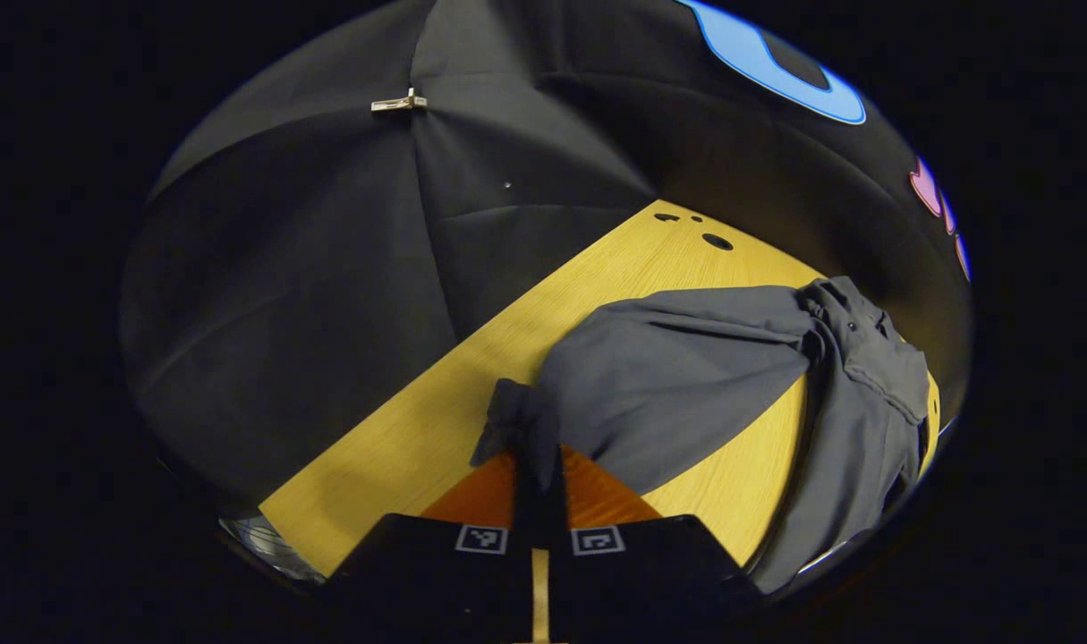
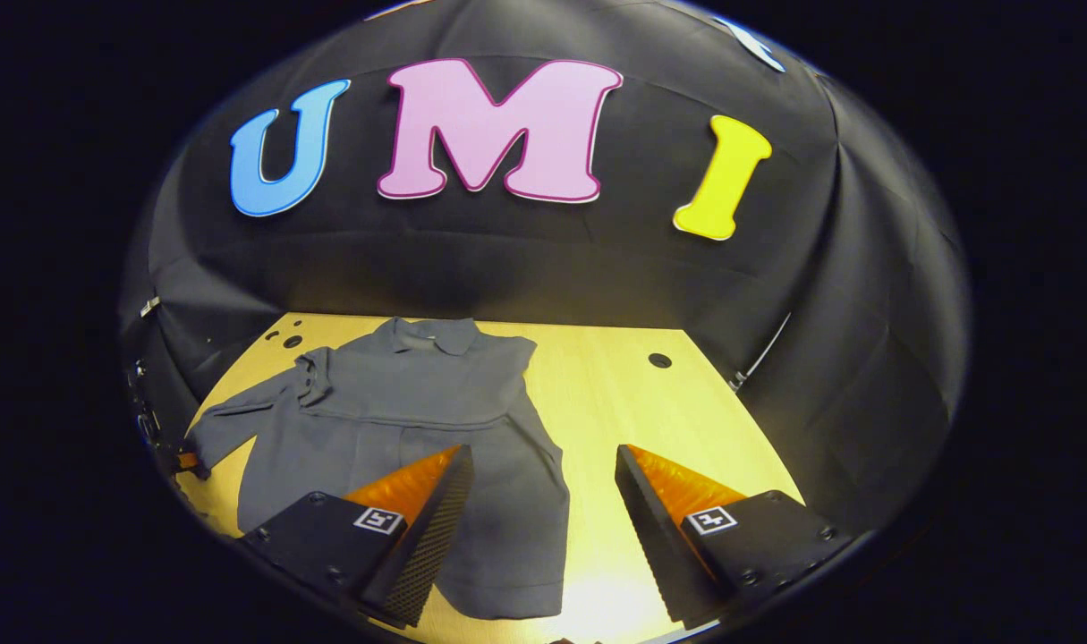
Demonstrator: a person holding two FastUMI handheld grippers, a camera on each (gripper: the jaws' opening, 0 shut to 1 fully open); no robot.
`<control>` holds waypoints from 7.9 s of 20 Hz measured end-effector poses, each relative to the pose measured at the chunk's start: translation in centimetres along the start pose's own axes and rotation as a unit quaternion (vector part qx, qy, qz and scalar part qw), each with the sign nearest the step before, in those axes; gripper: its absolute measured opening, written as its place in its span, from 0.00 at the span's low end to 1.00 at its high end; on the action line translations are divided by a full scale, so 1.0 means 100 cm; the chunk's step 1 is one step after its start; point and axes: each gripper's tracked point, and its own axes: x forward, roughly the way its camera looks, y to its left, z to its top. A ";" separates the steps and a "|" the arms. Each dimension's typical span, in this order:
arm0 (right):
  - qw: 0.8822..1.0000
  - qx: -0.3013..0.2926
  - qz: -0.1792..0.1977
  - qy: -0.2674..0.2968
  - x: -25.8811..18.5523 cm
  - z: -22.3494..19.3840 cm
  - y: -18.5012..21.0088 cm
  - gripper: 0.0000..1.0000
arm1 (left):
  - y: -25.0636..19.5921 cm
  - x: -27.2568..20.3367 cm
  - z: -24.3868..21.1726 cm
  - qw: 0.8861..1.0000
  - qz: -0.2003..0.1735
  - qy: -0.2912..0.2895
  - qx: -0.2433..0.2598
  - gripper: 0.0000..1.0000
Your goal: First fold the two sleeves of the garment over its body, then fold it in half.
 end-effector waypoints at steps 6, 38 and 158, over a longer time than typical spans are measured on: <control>1.000 0.016 -0.002 -0.001 0.006 -0.001 -0.028 0.98 | -0.016 -0.016 0.020 1.000 0.003 -0.006 -0.030 0.02; 0.997 0.065 -0.017 0.024 0.076 -0.032 -0.172 0.98 | -0.555 -0.092 0.139 0.930 -0.307 -0.107 0.174 0.05; 0.988 0.096 0.124 -0.008 0.264 0.129 0.076 0.05 | -0.426 -0.039 0.221 0.937 -0.285 -0.141 0.146 0.05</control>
